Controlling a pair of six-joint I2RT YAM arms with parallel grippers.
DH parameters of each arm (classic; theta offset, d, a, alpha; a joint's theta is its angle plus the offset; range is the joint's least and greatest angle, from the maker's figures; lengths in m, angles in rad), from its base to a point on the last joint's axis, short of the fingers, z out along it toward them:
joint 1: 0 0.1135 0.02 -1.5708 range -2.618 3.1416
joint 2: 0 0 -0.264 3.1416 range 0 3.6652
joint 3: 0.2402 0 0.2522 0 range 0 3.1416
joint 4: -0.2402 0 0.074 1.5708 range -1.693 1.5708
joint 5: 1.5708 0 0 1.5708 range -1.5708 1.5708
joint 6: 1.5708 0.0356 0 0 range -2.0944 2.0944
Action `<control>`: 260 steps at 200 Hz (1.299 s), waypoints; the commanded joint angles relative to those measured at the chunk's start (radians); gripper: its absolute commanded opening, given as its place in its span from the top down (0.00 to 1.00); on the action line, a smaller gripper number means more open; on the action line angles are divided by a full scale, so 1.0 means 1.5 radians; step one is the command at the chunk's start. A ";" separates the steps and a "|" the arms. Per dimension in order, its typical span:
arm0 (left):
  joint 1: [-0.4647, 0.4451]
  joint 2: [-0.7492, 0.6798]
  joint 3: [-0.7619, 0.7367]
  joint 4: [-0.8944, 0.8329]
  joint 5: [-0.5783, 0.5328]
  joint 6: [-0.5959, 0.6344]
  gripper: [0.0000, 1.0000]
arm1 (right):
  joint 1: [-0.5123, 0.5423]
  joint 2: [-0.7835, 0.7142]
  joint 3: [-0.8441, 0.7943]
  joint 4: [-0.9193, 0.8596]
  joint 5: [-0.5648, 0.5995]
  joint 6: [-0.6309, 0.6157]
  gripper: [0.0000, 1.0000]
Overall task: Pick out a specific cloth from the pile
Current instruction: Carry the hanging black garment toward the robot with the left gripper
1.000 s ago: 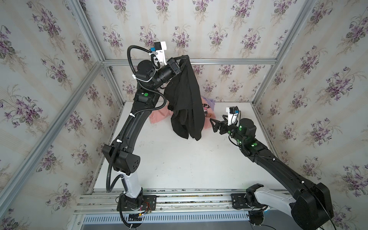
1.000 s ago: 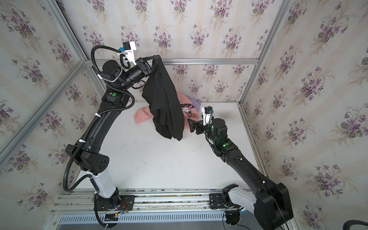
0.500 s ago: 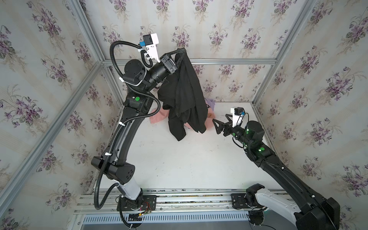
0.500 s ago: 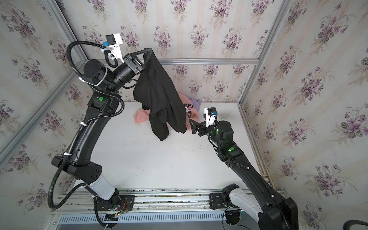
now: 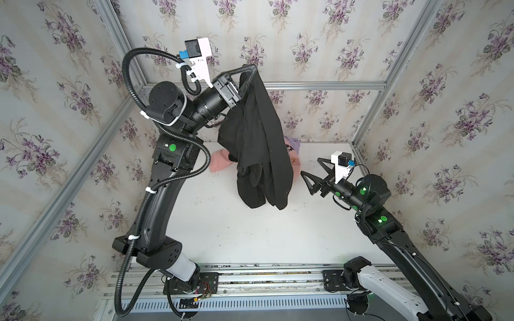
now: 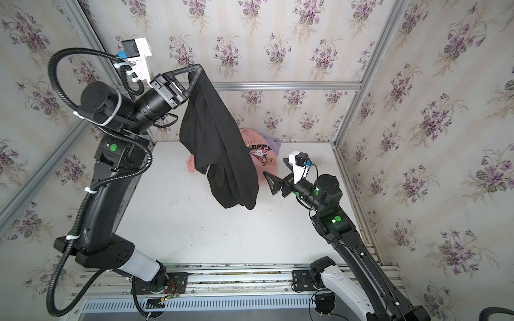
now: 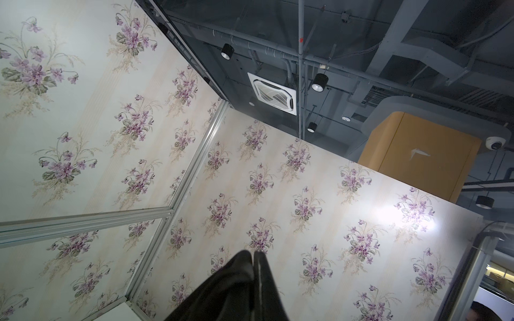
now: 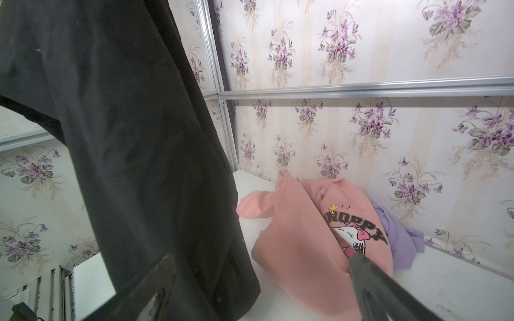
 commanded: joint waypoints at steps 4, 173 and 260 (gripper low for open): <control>-0.014 -0.040 -0.021 0.012 0.000 0.014 0.96 | 0.001 -0.019 0.010 -0.010 0.045 -0.023 0.00; -0.335 -0.319 -0.369 0.043 -0.531 0.211 0.99 | 0.002 -0.096 -0.033 -0.046 0.119 0.034 0.00; -0.334 -0.323 -0.500 0.084 -0.617 0.261 0.99 | 0.002 -0.100 -0.066 -0.040 0.117 0.033 0.00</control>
